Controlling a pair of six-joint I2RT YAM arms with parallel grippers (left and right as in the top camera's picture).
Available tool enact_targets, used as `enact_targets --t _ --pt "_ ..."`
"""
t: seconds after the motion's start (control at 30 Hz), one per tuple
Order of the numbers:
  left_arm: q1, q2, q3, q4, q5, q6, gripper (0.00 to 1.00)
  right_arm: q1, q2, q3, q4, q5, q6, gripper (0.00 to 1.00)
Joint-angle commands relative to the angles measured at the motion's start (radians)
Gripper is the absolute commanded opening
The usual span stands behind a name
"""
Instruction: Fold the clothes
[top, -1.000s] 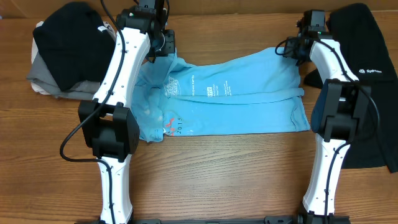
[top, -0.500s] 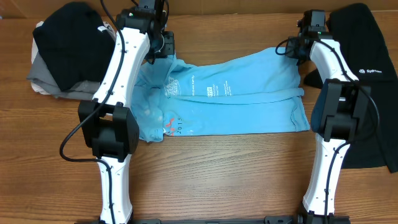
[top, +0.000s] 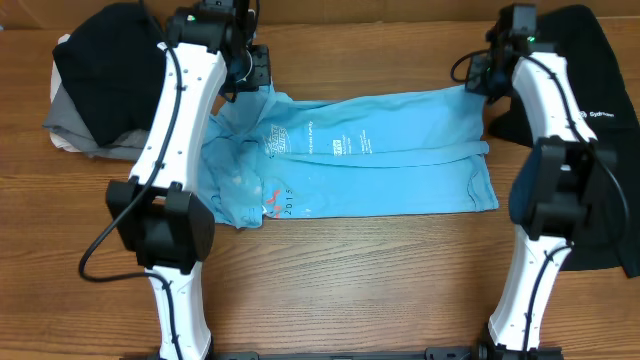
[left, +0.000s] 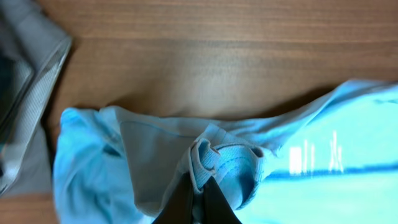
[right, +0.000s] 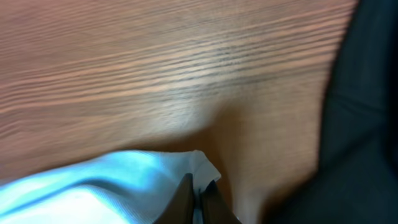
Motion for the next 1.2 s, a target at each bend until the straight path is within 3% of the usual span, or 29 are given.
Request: enact_targets --t 0.0,0.3,0.53,0.87,1.17 --pt "0.006 -0.045 0.013 -0.042 0.000 -0.005 0.04 -0.001 -0.125 0.010 -0.050 -0.035 0.006 0.04" --pt "0.006 -0.045 0.008 -0.214 -0.002 -0.005 0.04 -0.011 -0.177 0.002 -0.353 -0.050 0.114 0.04" --pt "0.008 -0.044 -0.049 -0.280 -0.057 -0.005 0.04 -0.073 -0.177 -0.013 -0.466 -0.051 0.142 0.04" --pt "0.012 -0.044 -0.293 -0.198 -0.083 -0.006 0.04 -0.157 -0.177 -0.177 -0.477 -0.106 0.076 0.04" --pt "0.024 -0.044 -0.379 -0.171 -0.154 -0.012 0.05 -0.157 -0.177 -0.396 -0.389 -0.111 0.073 0.04"
